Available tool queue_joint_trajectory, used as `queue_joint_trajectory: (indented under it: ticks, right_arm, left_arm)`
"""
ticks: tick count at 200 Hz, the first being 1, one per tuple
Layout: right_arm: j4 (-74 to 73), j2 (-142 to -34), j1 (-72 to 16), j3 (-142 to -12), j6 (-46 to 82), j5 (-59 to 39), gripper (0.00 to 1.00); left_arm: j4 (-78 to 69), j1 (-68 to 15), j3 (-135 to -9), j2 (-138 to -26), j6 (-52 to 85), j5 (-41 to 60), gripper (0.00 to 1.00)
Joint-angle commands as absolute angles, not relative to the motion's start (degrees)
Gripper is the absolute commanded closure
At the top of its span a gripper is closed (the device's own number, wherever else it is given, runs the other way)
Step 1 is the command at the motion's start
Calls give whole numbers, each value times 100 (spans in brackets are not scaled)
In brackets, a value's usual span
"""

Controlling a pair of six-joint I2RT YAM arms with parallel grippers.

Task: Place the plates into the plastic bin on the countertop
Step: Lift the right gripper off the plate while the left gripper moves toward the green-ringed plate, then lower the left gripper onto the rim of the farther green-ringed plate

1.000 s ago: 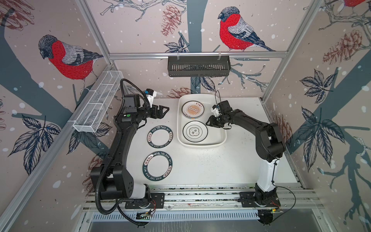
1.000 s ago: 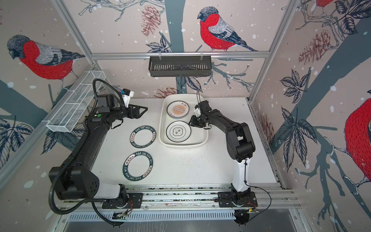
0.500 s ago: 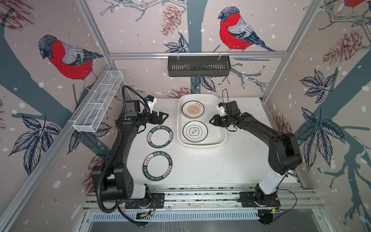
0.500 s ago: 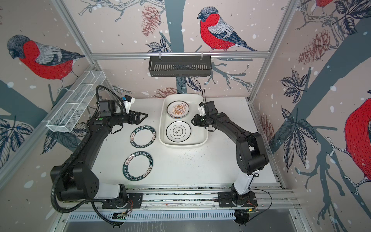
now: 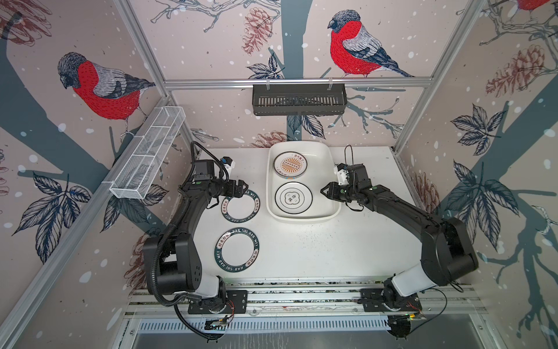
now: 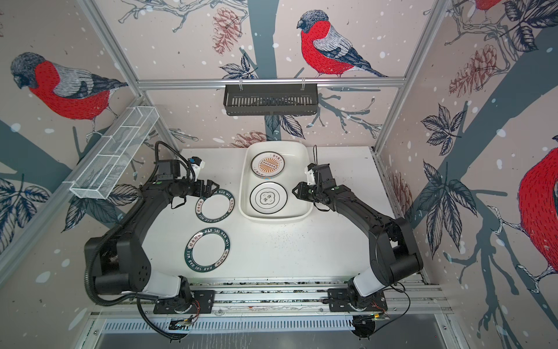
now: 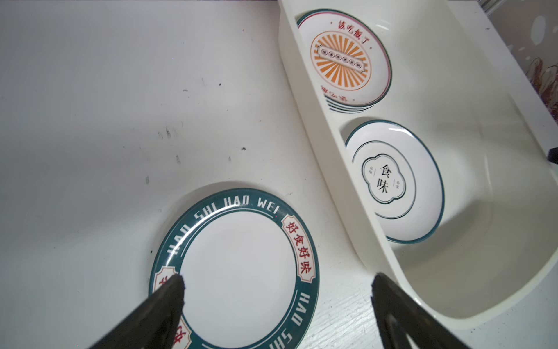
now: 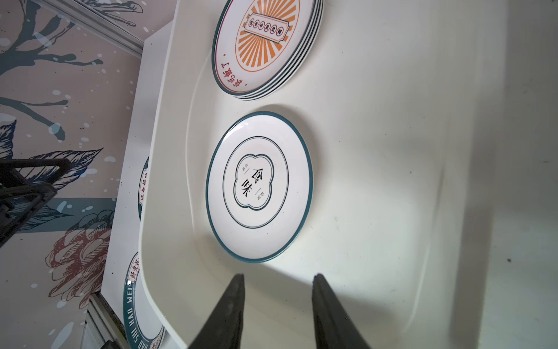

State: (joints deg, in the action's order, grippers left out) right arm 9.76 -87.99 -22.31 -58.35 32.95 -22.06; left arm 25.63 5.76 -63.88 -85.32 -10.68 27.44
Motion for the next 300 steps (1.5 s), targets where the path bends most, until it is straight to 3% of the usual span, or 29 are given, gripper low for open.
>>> queue_joint_trajectory:
  ticks: [1,76,176,300]
  right_arm:
    - [696,-8725,-2225,-5767,3384,-2127,61]
    - [521,-8606,-2226,-5505,3476,-2120,61]
    - [330,-8577,-2227,-5300,3568,-2165,61]
    - [377,-8527,-2226,-5335,3606,-2127,61]
  left_arm:
    - [2868,692,-6321,-8725,-1364,2592,5]
    - [3041,1561,-6271,-9402,-1601,3307,9]
    - [2813,2073,-6047,-9825,-1950,3232,14]
    - [2573,2204,-6017,-10389,-1987,3483,33]
